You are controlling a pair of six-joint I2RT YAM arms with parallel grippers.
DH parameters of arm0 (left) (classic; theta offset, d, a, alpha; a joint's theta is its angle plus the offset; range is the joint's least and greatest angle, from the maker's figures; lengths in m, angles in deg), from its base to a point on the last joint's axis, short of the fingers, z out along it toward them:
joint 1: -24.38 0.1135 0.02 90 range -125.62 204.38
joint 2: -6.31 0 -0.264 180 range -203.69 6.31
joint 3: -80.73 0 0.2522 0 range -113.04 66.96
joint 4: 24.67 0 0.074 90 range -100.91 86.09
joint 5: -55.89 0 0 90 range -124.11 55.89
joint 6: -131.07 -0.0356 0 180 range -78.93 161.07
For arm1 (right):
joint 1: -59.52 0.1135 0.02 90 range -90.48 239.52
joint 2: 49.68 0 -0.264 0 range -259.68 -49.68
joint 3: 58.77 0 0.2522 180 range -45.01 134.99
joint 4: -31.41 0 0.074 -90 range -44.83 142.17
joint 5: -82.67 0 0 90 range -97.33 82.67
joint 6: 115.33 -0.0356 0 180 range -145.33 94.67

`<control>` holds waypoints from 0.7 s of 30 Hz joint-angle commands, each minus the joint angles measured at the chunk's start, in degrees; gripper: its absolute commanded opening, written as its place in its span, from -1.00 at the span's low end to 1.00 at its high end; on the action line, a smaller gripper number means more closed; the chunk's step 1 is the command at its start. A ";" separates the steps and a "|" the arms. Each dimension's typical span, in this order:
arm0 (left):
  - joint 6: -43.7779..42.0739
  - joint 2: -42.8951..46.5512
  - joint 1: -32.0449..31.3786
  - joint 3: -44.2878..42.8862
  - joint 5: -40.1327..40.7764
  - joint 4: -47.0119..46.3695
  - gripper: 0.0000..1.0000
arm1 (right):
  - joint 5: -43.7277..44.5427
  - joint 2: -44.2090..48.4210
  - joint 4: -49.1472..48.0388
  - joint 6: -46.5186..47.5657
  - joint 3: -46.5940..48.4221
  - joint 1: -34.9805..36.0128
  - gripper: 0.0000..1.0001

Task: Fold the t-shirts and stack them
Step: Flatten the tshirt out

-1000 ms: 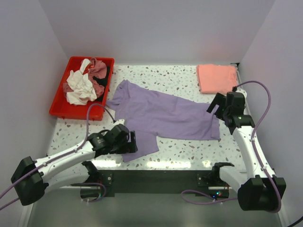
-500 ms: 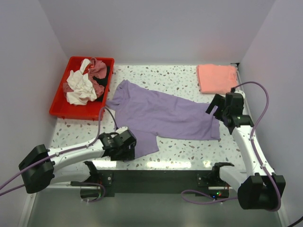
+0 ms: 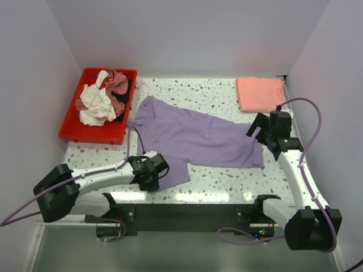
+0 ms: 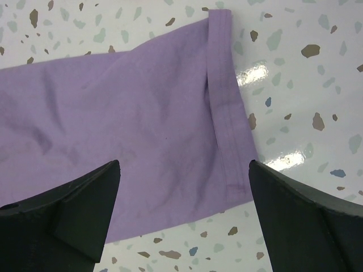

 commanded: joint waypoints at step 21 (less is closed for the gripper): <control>-8.22 -5.91 20.67 -5.62 18.35 -13.03 -1.00 | -6.47 -7.33 6.73 3.63 2.16 0.12 0.97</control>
